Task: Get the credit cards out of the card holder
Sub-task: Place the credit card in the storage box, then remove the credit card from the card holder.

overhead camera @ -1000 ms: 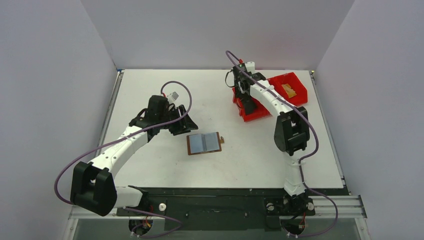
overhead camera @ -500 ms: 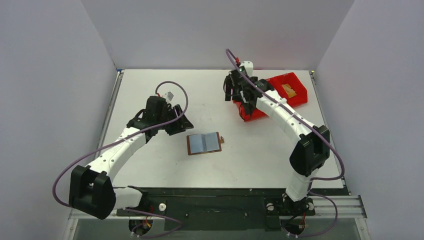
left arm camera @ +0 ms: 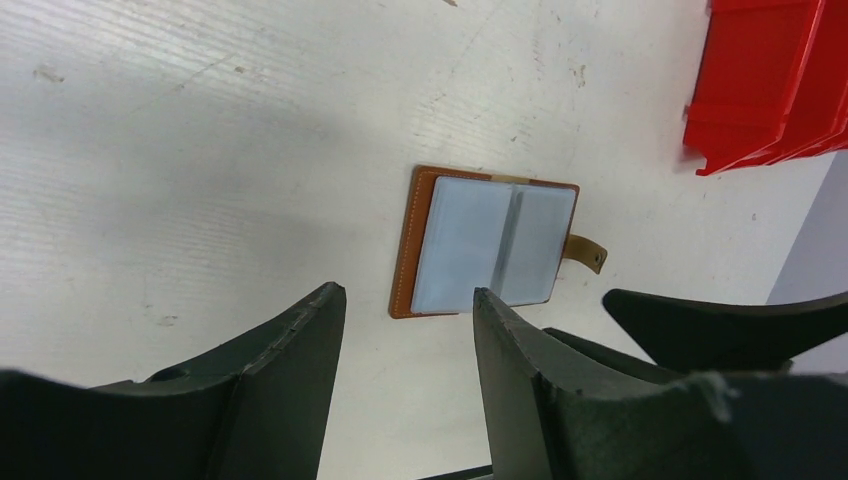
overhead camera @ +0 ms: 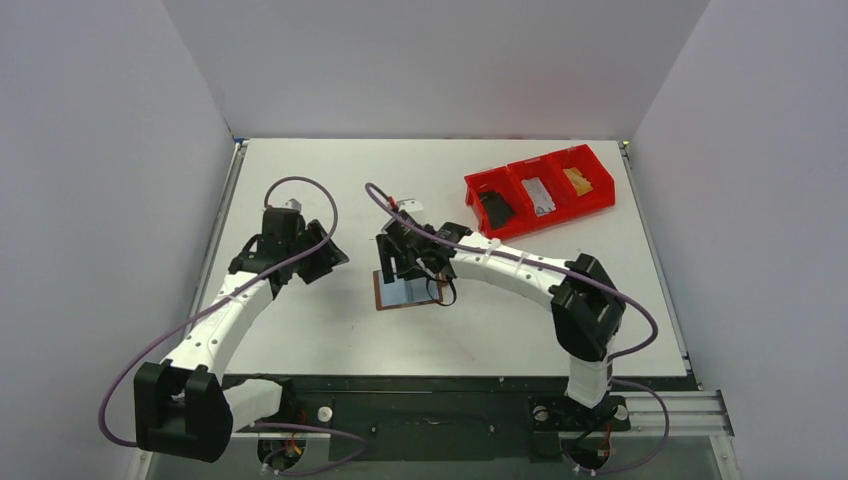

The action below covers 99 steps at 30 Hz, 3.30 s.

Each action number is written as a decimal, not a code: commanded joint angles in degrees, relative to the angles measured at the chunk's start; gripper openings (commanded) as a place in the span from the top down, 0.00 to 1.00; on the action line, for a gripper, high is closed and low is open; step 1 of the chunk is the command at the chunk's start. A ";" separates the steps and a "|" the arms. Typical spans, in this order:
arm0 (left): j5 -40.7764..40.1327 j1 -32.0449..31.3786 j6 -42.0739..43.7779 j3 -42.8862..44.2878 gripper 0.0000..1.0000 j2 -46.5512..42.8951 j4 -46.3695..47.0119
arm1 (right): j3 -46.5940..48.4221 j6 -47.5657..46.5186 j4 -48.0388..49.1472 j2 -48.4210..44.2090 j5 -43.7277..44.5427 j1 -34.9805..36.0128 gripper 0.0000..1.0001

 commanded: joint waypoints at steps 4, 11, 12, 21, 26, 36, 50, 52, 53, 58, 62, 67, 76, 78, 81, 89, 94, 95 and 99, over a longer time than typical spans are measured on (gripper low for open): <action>0.81 1.57 0.22 -1.26 0.52 -2.61 -0.20 | 3.20 3.07 4.65 6.93 -2.44 2.16 0.33; 2.56 1.57 0.27 -1.54 0.52 -2.09 0.57 | 5.42 2.91 5.11 11.92 -3.28 2.82 0.36; 2.72 1.57 0.24 -1.50 0.52 -1.98 0.62 | 5.61 2.96 5.10 12.25 -3.09 2.90 0.37; 3.87 1.56 0.31 -1.29 0.52 -1.13 1.10 | 5.76 2.94 4.37 14.89 -1.54 3.08 0.40; 4.35 1.53 0.31 -1.10 0.52 -0.79 1.14 | 6.55 2.47 3.29 16.91 -0.85 3.16 0.42; 4.62 1.18 0.31 -1.23 0.52 -0.24 1.32 | 6.38 1.53 1.64 19.52 -0.84 3.17 0.53; 4.39 -2.40 -0.38 -2.27 0.52 3.04 3.40 | -0.59 2.59 6.92 20.43 -6.18 0.36 0.94; 4.41 -2.94 -0.51 -2.38 0.52 3.80 3.92 | -2.98 3.04 9.41 19.78 -9.45 -0.99 1.00; 4.43 -3.33 -0.58 -2.49 0.53 4.40 4.21 | -4.60 3.22 10.46 19.31 -10.51 -1.85 1.00; 5.13 -5.08 -0.95 -2.53 0.58 7.14 6.17 | -11.24 5.04 22.12 17.22 -22.38 -5.81 1.00; 5.58 -6.80 -1.22 -1.96 0.69 10.74 7.54 | -15.38 8.07 30.73 16.47 -31.24 -8.10 1.00; 4.25 -8.08 -1.58 -1.26 0.89 14.69 8.98 | -17.37 10.42 37.23 16.90 -37.53 -9.69 1.00; 3.11 -8.82 -0.72 1.12 0.93 21.15 10.56 | -18.78 10.54 38.77 16.64 -38.80 -10.33 1.00; 3.17 -9.06 -0.37 1.46 0.92 22.29 10.95 | -19.03 10.53 38.86 16.57 -38.92 -10.41 1.00; 3.57 -9.49 -0.14 1.75 0.83 23.40 12.00 | -19.24 10.37 38.88 16.48 -38.93 -10.55 1.00; 7.09 -10.49 -1.15 0.93 0.72 24.42 16.19 | -19.00 9.99 38.48 16.33 -38.95 -10.55 1.00; 8.16 -10.64 -2.00 1.05 0.93 23.86 17.16 | -17.51 8.61 35.16 14.48 -37.24 -10.60 0.99; 8.21 -10.64 -2.08 1.03 1.00 23.52 17.08 | -16.87 8.22 34.32 13.45 -36.84 -10.61 0.97; 8.13 -10.68 -2.32 1.20 1.00 21.78 16.62 | -15.26 7.27 30.81 9.34 -34.70 -10.66 0.69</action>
